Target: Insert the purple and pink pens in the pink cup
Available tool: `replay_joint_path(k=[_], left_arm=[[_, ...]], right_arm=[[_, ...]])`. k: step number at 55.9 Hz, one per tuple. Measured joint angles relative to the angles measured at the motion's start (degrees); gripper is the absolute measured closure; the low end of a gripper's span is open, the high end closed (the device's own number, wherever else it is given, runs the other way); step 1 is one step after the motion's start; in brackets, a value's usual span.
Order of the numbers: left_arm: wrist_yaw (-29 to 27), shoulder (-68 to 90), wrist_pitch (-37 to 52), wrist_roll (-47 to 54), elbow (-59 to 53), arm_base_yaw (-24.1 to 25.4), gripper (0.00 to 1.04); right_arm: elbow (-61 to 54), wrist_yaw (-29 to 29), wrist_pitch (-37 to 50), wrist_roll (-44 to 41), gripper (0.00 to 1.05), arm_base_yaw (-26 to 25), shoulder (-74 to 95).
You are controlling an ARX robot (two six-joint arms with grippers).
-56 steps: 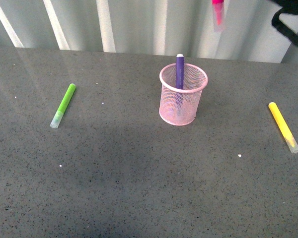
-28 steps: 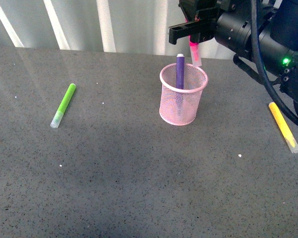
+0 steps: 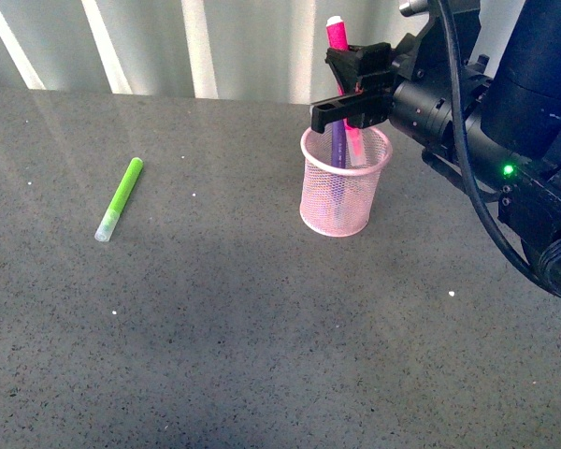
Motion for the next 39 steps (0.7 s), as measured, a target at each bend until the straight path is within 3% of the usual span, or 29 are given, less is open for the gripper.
replay_joint_path(k=[5, 20, 31, 39], left_arm=[[0.00, 0.00, 0.00, 0.02, 0.00, 0.00, 0.07], [0.00, 0.00, 0.00, 0.00, 0.00, 0.00, 0.07], [0.00, 0.00, 0.00, 0.00, 0.00, 0.00, 0.07], [0.00, 0.00, 0.00, 0.02, 0.00, 0.00, 0.07]], right_arm=[[-0.07, 0.00, 0.02, 0.00, 0.92, -0.46, 0.09], [-0.24, -0.17, -0.02, 0.07, 0.47, -1.07, 0.04], [-2.82, 1.46, -0.15, 0.31, 0.07, -1.86, -4.02], [-10.08, 3.43, 0.61, 0.39, 0.07, -5.68, -15.47]])
